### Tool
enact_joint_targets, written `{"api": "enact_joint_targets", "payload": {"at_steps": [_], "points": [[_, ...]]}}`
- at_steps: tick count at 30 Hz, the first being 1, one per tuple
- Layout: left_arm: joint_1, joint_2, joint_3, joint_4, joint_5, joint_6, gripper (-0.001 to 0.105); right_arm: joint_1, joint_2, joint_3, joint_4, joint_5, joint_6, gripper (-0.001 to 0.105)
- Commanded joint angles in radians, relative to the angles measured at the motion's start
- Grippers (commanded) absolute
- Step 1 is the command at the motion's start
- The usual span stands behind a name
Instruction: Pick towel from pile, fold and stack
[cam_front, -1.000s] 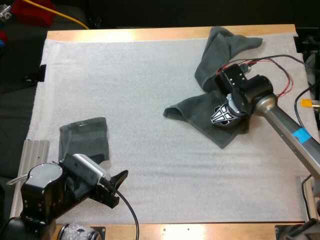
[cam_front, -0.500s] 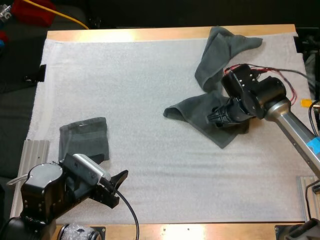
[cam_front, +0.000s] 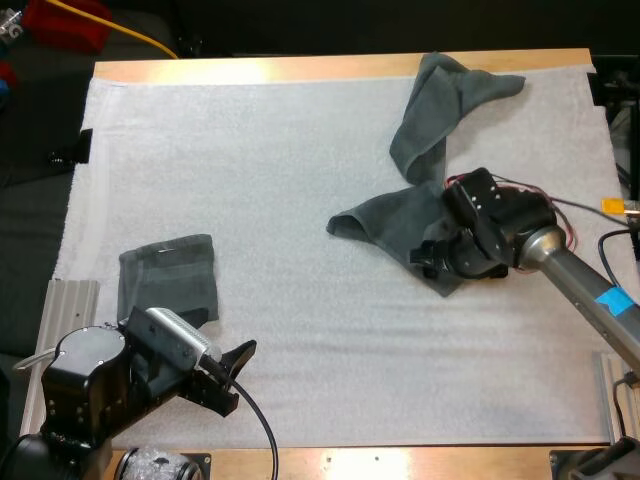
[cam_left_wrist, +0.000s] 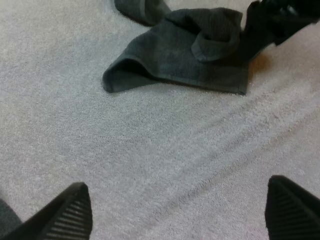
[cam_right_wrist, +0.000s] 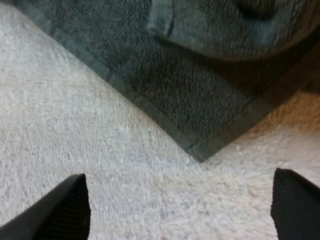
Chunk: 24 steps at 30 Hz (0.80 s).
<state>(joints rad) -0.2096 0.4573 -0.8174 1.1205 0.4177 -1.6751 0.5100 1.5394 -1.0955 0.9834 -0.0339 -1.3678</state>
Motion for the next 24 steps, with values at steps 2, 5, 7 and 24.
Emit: {"api": "enact_joint_targets", "payload": {"at_steps": [2, 5, 7, 24], "points": [[-0.005, 0.000, -0.007, -0.004, 0.005, -0.010, 0.069, -0.005, -0.006, 0.034, -0.050, -0.023, 0.050, 0.071], [-0.005, 0.000, -0.007, -0.004, 0.005, -0.010, 0.069, -0.005, -0.006, 0.093, -0.117, -0.052, 0.107, 0.071], [-0.005, 0.000, -0.007, -0.004, 0.005, -0.010, 0.069, -0.005, -0.006, 0.128, -0.166, -0.069, 0.140, 0.071], [-0.005, 0.000, -0.007, 0.003, 0.005, -0.010, 0.069, -0.005, 0.098, 0.158, -0.305, -0.054, 0.344, 0.071]]}}
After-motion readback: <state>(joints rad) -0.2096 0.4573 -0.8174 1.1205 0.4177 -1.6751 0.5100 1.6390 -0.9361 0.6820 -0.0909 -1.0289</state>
